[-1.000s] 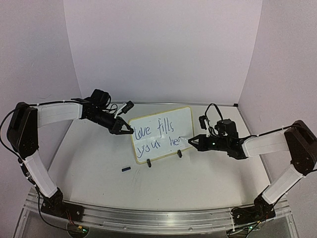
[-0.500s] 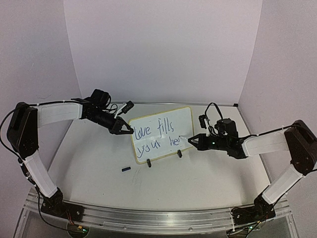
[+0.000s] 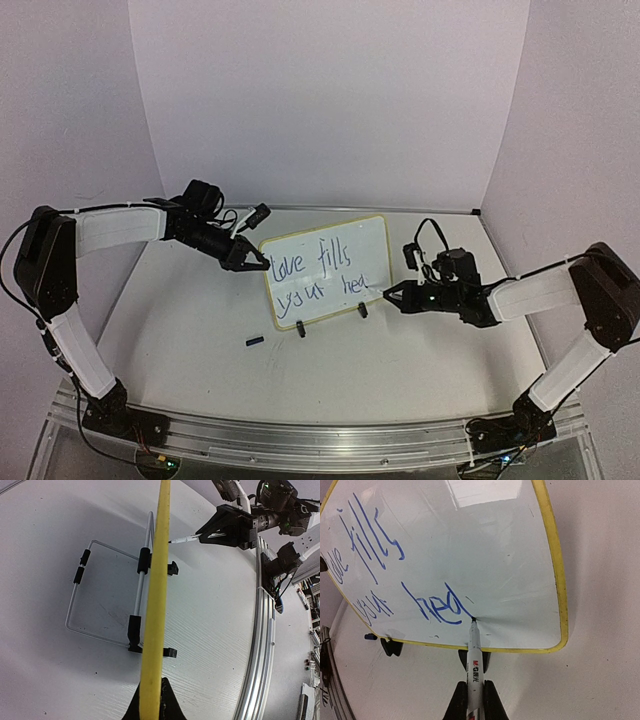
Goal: Write a sentence on the whiteboard
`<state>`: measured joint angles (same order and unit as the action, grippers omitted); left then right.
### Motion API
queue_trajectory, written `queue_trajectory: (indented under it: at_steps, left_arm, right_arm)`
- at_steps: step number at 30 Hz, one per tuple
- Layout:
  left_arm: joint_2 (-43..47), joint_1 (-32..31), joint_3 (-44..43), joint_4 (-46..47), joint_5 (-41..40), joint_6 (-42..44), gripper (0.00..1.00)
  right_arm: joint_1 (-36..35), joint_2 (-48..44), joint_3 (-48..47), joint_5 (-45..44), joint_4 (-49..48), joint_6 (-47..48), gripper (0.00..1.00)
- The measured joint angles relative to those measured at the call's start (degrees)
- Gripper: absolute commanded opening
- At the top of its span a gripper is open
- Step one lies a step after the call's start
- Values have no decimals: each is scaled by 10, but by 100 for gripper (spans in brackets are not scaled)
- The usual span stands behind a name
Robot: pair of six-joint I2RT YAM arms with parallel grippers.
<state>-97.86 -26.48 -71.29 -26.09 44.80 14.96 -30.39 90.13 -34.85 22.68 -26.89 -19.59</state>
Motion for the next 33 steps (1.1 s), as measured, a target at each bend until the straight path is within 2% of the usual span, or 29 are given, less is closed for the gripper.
queue_trajectory:
  at_steps: [13,33]
  left_arm:
    - [0,0,0,0,0,0,0]
    - [0,-1,-3,-5,-3,0,0]
  right_arm:
    - [0,-64,3,-20,13,-3,0]
    - [0,-31,-26,-2,19,-5,0]
